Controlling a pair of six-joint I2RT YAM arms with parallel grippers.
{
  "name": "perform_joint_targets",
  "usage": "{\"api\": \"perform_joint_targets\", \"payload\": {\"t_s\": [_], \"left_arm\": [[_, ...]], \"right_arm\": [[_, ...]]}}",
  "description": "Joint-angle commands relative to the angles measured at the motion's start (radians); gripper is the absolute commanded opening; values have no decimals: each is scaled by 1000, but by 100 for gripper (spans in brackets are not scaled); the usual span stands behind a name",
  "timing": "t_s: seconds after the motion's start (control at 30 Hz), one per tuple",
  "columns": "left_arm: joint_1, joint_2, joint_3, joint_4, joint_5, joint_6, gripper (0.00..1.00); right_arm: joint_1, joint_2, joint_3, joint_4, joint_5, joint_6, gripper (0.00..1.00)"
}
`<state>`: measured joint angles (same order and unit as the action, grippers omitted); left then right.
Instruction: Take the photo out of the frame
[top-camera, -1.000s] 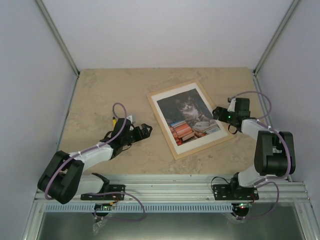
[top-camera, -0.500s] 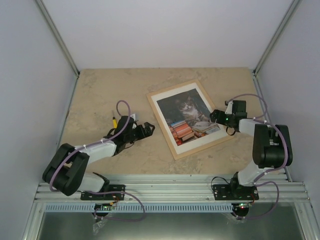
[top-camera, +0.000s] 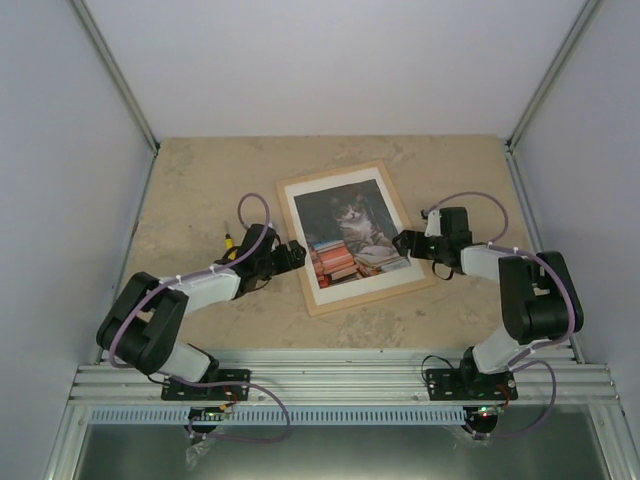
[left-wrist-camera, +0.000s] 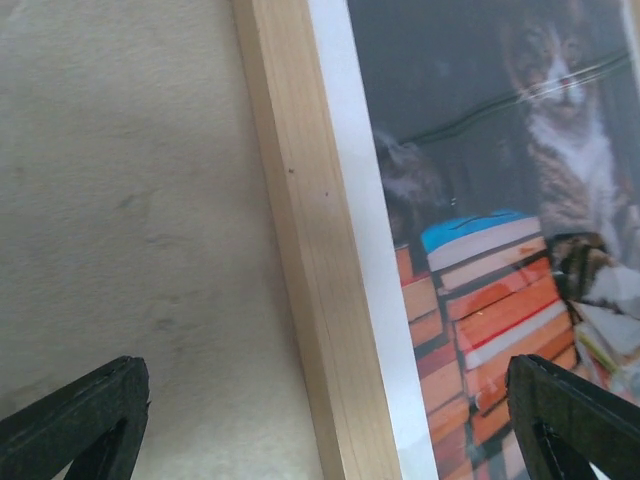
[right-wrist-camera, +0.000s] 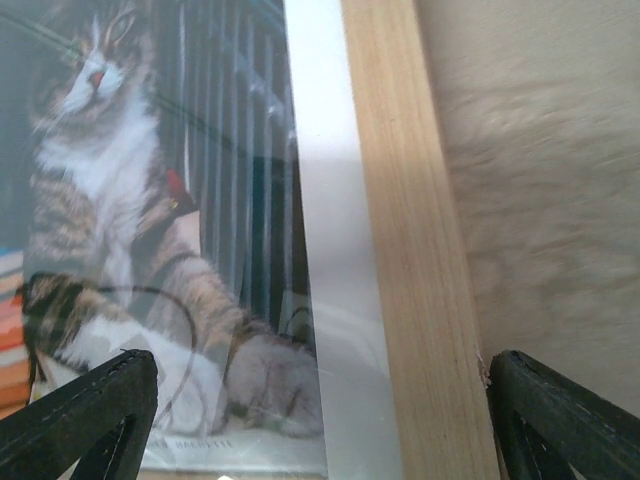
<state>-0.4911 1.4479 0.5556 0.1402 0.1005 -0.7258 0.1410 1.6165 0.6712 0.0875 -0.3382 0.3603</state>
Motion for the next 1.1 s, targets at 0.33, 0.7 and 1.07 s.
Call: {"api": "perform_joint_targets", "payload": {"t_s": [0.33, 0.7, 1.07], "left_arm": [[-4, 48, 127, -212, -201, 73, 89], [-3, 137, 182, -268, -202, 92, 70], [-3, 145, 195, -308, -209, 103, 54]], "right_arm": [[109, -90, -57, 17, -68, 5, 91], [167, -45, -20, -18, -12, -17, 91], [217, -27, 3, -24, -11, -33, 91]]}}
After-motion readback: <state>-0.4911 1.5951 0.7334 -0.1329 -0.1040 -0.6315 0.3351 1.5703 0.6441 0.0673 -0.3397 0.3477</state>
